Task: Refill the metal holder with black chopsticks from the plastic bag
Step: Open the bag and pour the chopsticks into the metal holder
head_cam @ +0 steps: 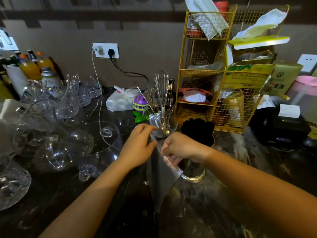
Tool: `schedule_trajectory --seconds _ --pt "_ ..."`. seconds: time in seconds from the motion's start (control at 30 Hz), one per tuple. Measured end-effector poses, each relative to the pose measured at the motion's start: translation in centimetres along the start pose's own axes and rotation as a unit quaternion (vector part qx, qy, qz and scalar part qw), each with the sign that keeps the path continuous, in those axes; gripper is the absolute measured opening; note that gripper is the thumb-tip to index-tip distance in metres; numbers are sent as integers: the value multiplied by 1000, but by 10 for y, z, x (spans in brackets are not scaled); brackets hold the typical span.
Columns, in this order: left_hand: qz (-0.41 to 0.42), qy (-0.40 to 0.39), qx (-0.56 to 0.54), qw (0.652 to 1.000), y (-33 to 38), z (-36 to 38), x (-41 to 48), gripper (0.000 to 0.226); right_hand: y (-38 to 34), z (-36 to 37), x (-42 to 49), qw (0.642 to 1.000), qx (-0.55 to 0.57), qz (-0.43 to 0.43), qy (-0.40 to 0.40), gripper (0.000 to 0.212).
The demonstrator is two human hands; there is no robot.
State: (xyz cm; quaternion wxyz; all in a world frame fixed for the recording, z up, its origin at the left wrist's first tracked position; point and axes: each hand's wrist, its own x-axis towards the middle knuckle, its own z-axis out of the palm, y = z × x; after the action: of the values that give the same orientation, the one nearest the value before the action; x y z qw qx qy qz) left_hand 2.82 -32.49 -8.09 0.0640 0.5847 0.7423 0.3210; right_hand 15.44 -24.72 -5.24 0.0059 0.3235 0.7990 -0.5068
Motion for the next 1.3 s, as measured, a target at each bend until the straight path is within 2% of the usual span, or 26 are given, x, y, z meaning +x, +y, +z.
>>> schedule_trajectory --seconds 0.07,0.1,0.2,0.37,0.53,0.63,0.9,1.17,1.3 --pt "-32 25 -46 998 1 -1 -10 13 1 2 -3 1000 26 -3 -1 24" --pt "-54 11 -79 995 2 -1 -15 4 2 4 -4 999 39 -4 -2 24" --pt "-109 -66 -168 977 4 5 -29 29 5 11 -7 997 73 -7 -7 23" --pt "-159 -130 -265 942 7 8 -43 34 11 25 -7 994 112 -11 -17 25" --pt "-154 -141 -260 943 9 2 -45 36 13 32 -8 992 124 -15 -33 22" --pt "-133 -145 -259 946 11 1 -47 37 13 37 -8 992 114 -26 -42 6" --pt "-140 -158 -270 940 13 -2 -47 32 17 39 -10 990 134 -34 -25 22" --pt "-177 -176 -321 913 10 -6 -41 32 17 36 -11 987 149 -56 -30 19" --pt "-179 -174 -305 919 6 -6 -39 30 18 34 -11 987 140 -66 -36 16"
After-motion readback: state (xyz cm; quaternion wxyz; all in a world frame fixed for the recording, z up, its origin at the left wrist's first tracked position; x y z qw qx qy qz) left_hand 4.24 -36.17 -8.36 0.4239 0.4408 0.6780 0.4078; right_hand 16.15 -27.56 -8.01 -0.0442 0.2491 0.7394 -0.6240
